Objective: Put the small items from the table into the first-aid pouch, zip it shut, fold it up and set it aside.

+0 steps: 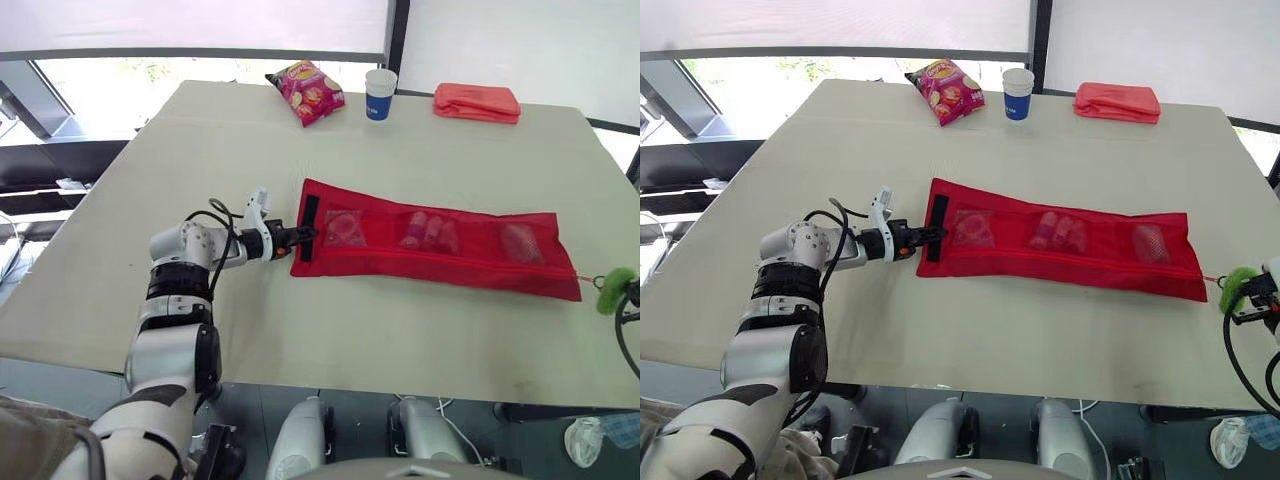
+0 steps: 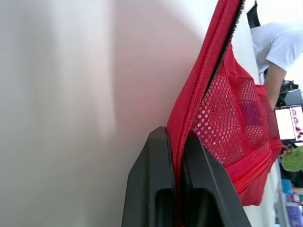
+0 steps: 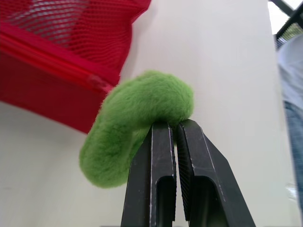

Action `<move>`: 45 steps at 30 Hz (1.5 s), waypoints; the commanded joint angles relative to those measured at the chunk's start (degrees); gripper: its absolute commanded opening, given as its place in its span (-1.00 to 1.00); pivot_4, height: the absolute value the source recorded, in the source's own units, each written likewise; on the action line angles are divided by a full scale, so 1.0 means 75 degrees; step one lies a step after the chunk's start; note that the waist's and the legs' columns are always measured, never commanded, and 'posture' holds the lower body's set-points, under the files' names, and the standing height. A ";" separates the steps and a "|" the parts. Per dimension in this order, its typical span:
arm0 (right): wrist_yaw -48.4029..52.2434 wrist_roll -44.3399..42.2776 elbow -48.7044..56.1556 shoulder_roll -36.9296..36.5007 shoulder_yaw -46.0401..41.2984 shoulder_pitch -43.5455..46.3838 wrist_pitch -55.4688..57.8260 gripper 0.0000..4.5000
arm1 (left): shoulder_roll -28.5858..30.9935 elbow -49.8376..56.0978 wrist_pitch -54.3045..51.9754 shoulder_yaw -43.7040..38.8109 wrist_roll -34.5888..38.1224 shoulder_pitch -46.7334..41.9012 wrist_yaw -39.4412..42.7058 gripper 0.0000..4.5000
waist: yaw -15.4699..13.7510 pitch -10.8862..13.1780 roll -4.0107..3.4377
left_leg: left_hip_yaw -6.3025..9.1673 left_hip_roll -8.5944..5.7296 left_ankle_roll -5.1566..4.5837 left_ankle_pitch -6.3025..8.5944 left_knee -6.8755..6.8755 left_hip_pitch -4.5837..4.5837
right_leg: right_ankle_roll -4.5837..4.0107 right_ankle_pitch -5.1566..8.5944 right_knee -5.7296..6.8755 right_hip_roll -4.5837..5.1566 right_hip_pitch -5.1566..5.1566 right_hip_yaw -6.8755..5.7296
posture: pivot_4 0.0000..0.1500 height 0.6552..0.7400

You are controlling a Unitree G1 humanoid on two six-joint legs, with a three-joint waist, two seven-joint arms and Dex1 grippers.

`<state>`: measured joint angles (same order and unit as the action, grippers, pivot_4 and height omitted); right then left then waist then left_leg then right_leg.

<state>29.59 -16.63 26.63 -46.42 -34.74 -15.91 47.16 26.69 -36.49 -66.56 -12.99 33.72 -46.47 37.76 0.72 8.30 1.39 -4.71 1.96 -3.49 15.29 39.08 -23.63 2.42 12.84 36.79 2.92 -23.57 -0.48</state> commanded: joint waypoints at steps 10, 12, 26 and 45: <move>0.1240 -0.1192 0.0780 0.0018 -0.0809 -0.0410 0.0340 -1.00 | -0.0094 0.3657 0.2399 -0.0356 0.0089 0.1195 0.0233 0.80 | -0.0208 0.0001 0.0001 | 0.0007 -0.0002 -0.0002 0.0003 0.0001 -0.0009 | -0.0030 0.0013 -0.0013 0.0053 0.0001 0.0000 | 1.00 1.00; 0.1302 -0.1165 0.0813 -0.0013 -0.0570 -0.0442 0.0254 -1.00 | -0.0215 0.4003 0.2553 -0.0229 0.0195 0.1275 0.0382 0.80 | -0.0225 0.0001 0.0002 | 0.0011 -0.0006 -0.0001 0.0003 0.0001 -0.0014 | -0.0032 0.0013 -0.0014 0.0062 0.0002 0.0002 | 1.00 1.00; 0.3888 -0.0239 -0.0855 -0.1091 0.0390 -0.1284 -0.3408 -1.00 | 0.0111 0.5198 0.3370 0.1436 0.0165 0.1627 0.2435 0.80 | -0.0187 0.0001 0.0001 | 0.0001 -0.0016 -0.0021 0.0010 0.0009 -0.0007 | -0.0010 0.0025 -0.0017 -0.0007 0.0004 0.0001 | 1.00 1.00; 0.3327 -0.2548 -0.1241 -0.1294 -0.1180 -0.0519 0.1429 0.71 | 0.0770 0.6704 0.4104 0.2102 0.0791 0.1810 0.4917 0.83 | -0.0173 0.0005 0.0000 | 0.0004 -0.0012 -0.0021 0.0011 0.0015 -0.0009 | -0.0027 0.0016 -0.0021 0.0013 0.0009 -0.0002 | 1.00 1.00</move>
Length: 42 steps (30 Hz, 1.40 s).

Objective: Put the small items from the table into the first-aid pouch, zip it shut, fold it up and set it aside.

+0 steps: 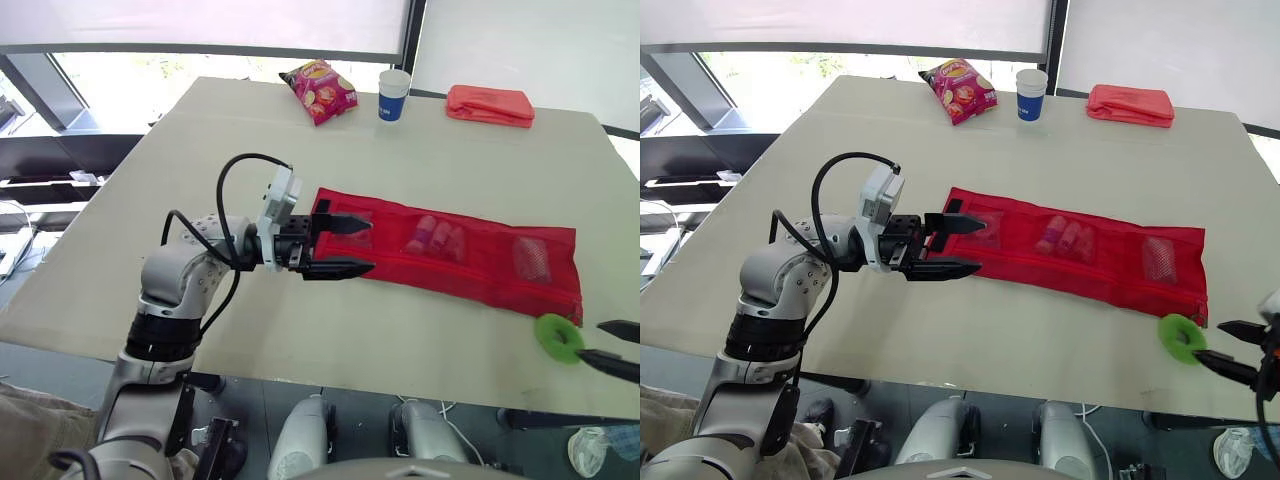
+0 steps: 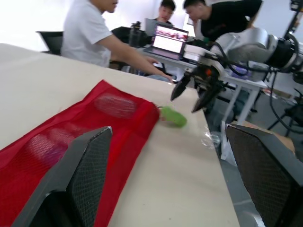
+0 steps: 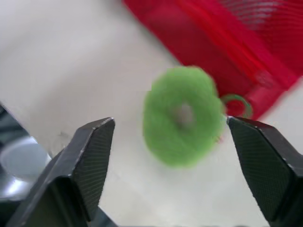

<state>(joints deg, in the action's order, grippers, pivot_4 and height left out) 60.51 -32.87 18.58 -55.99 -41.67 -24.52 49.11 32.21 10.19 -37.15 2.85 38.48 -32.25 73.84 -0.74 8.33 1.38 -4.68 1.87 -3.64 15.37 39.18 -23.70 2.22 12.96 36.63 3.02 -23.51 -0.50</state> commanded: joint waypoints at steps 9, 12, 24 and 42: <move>-0.2390 -0.0361 -0.1983 0.0342 0.1116 0.3537 0.2501 0.71 | 0.0055 0.0720 0.0124 -0.0013 0.0337 -0.0277 -0.0026 0.83 | -0.0035 -0.0001 -0.0017 | -0.0001 0.0009 0.0000 0.0000 -0.0004 -0.0003 | -0.0005 -0.0001 0.0003 -0.0030 -0.0006 0.0004 | 1.00 1.00; -0.2508 -0.0242 -0.2649 0.0435 0.1519 0.3944 0.2442 0.71 | 0.0033 0.0789 0.0188 -0.0007 0.0309 -0.0100 -0.0129 0.83 | -0.0018 -0.0001 -0.0016 | -0.0005 -0.0003 -0.0007 0.0003 -0.0002 -0.0006 | -0.0001 -0.0001 -0.0001 -0.0028 -0.0005 0.0013 | 1.00 1.00; -0.4297 -0.1209 -0.1094 0.3019 -0.0682 0.3148 0.3032 0.71 | 0.0038 0.0978 0.0172 -0.0301 0.0537 0.0421 -0.0698 0.83 | -0.0001 -0.0004 -0.0019 | 0.0005 0.0006 -0.0009 0.0005 -0.0005 -0.0005 | 0.0027 -0.0014 0.0003 -0.0038 -0.0003 0.0016 | 1.00 1.00; -0.4455 -0.1952 -0.0863 0.4301 -0.0353 0.2833 0.1440 -0.96 | -0.0092 0.0795 0.0073 -0.0122 0.0596 0.0275 -0.0933 0.83 | 0.0190 -0.0011 -0.0029 | -0.0031 0.0031 -0.0008 0.0004 -0.0001 0.0018 | 0.0003 -0.0001 0.0016 -0.0057 -0.0005 0.0041 | 1.00 1.00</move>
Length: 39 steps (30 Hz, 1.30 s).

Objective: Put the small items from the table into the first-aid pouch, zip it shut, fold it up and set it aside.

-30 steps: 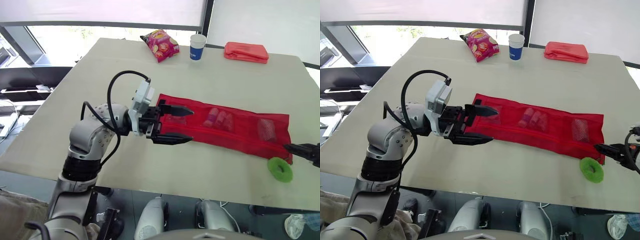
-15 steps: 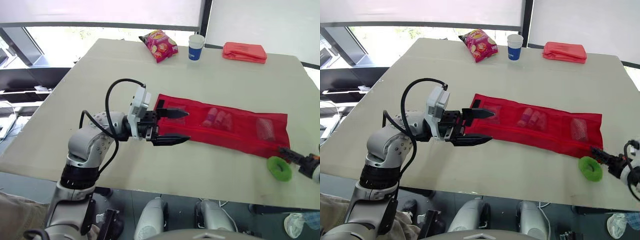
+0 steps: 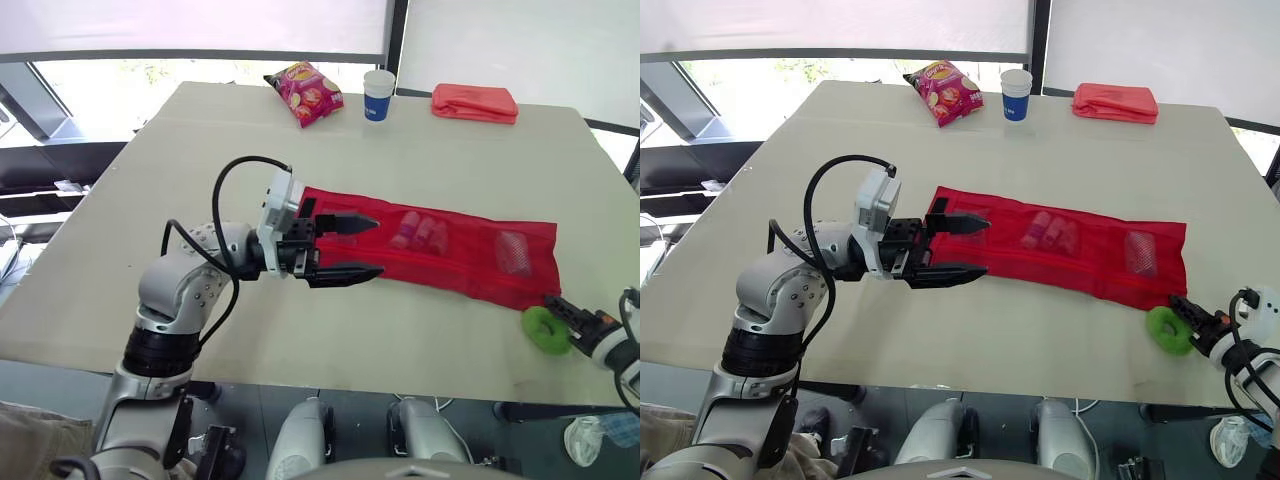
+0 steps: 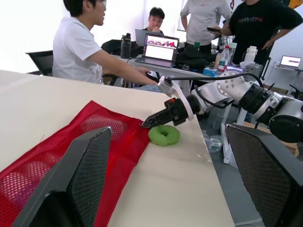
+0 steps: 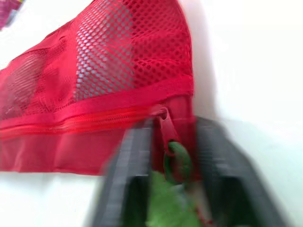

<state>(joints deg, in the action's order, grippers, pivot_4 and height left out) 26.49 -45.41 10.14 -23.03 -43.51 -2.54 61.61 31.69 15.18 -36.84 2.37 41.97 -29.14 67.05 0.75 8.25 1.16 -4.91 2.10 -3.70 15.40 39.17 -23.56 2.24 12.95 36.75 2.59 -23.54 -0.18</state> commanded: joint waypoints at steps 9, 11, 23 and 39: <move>-0.0122 -0.0899 0.0907 -0.1222 -0.1016 -0.0469 -0.0322 -0.96 | -0.0104 0.0247 -0.0051 -0.0030 0.0156 -0.0143 -0.0215 0.83 | -0.0055 0.0005 -0.0010 | -0.0003 -0.0011 -0.0001 0.0001 0.0000 -0.0007 | 0.0000 0.0000 -0.0004 0.0013 -0.0001 0.0002 | 1.00 1.00; -0.0103 -0.1025 0.1071 -0.1877 -0.1390 -0.0643 -0.0144 -0.96 | -0.0136 0.0258 -0.0070 -0.0036 0.0170 -0.0160 -0.0269 0.83 | -0.0084 0.0005 -0.0009 | 0.0001 -0.0012 -0.0001 0.0001 -0.0001 -0.0010 | 0.0000 0.0000 -0.0007 0.0013 -0.0001 0.0000 | 1.00 1.00; -0.1563 -0.2612 0.3087 -0.3769 -0.0451 0.0153 0.2091 -0.96 | -0.0199 0.0170 -0.0002 -0.0072 0.0196 -0.0091 -0.0385 0.83 | -0.0038 0.0008 -0.0001 | 0.0006 0.0001 -0.0002 0.0001 -0.0003 -0.0008 | 0.0008 0.0006 -0.0012 0.0004 -0.0001 0.0001 | 1.00 1.00; -0.3820 -0.0188 0.3292 -0.0821 0.5313 0.2357 0.1714 -0.30 | 0.0104 0.0382 0.0153 -0.0322 0.0056 0.0662 -0.0753 0.83 | -0.0010 0.0009 0.0007 | 0.0002 -0.0003 0.0000 0.0001 -0.0008 -0.0025 | -0.0002 0.0000 -0.0030 0.0012 -0.0011 -0.0009 | 1.00 1.00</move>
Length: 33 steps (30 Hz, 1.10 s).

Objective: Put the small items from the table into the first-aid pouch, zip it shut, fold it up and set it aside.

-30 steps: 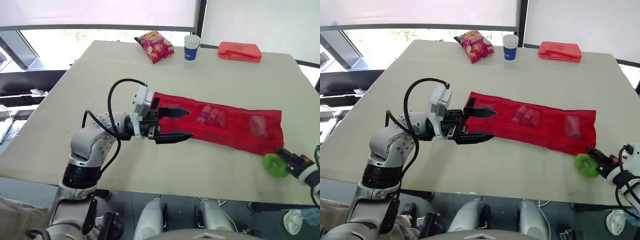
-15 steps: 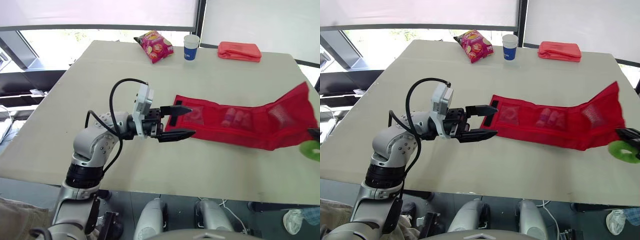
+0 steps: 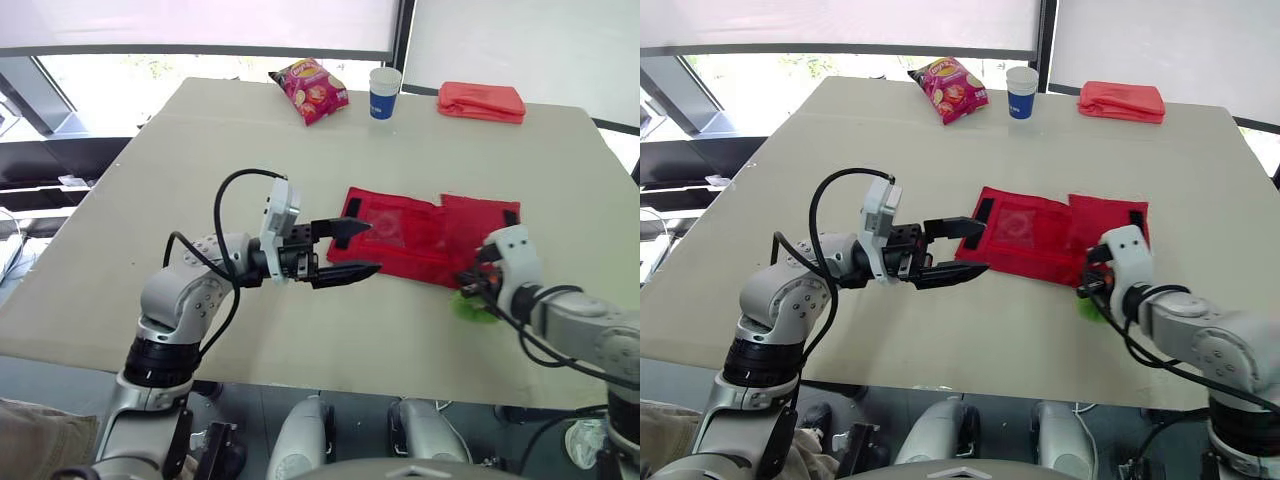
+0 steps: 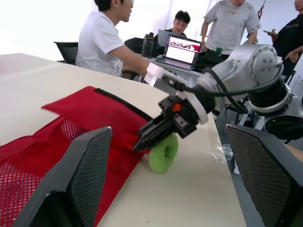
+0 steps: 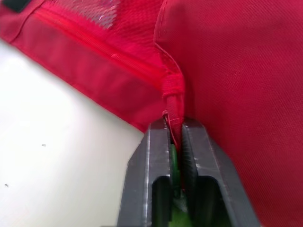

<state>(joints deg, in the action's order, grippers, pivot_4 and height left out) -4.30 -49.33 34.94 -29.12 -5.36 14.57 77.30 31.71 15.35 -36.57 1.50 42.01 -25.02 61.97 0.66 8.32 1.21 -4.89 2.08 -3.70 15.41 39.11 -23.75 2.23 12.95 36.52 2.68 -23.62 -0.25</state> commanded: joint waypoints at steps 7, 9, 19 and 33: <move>0.2499 -0.0028 0.0768 -0.0852 -0.0598 -0.0522 -0.1664 0.97 | 0.0264 0.0403 0.0048 -0.0447 0.0120 0.0611 -0.0259 0.83 | -0.0047 0.0003 -0.0005 | 0.0007 -0.0001 -0.0001 0.0001 0.0000 -0.0003 | 0.0000 0.0000 -0.0002 0.0008 0.0001 -0.0010 | 1.00 1.00; 0.3323 -0.0358 0.1096 -0.1081 -0.1171 -0.0946 -0.2246 0.97 | 0.0235 0.0390 -0.0020 -0.0537 0.0177 0.0758 -0.0407 0.83 | -0.0043 0.0003 -0.0004 | 0.0006 -0.0001 -0.0004 0.0003 -0.0002 -0.0004 | 0.0001 0.0000 -0.0012 0.0008 0.0004 -0.0011 | 1.00 1.00; 0.4471 -0.0458 0.1353 -0.1620 -0.2443 -0.1877 -0.3715 0.97 | 0.0313 0.0084 -0.0416 -0.1041 0.0431 0.1253 -0.0822 0.83 | -0.0028 0.0004 -0.0002 | 0.0005 0.0004 -0.0002 0.0003 -0.0006 0.0009 | 0.0010 0.0004 -0.0009 0.0019 0.0008 -0.0012 | 1.00 1.00; 0.6462 -0.0221 0.1586 -0.2239 -0.3340 -0.2558 -0.5726 0.97 | 0.0088 -0.1787 -0.2672 -0.1349 0.0164 0.0167 -0.3280 0.83 | -0.0207 0.0009 0.0003 | 0.0005 -0.0001 -0.0007 0.0005 -0.0004 -0.0001 | 0.0007 -0.0004 -0.0014 0.0017 0.0008 -0.0020 | 1.00 1.00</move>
<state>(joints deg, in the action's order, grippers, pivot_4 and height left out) 42.05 -50.64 44.60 -44.96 -27.68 -4.09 36.78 33.43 2.53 -54.47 -8.37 43.69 -21.80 40.64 -0.89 8.39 1.24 -4.82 2.07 -3.75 15.45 39.08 -23.76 2.34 12.89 36.42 2.81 -23.55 -0.44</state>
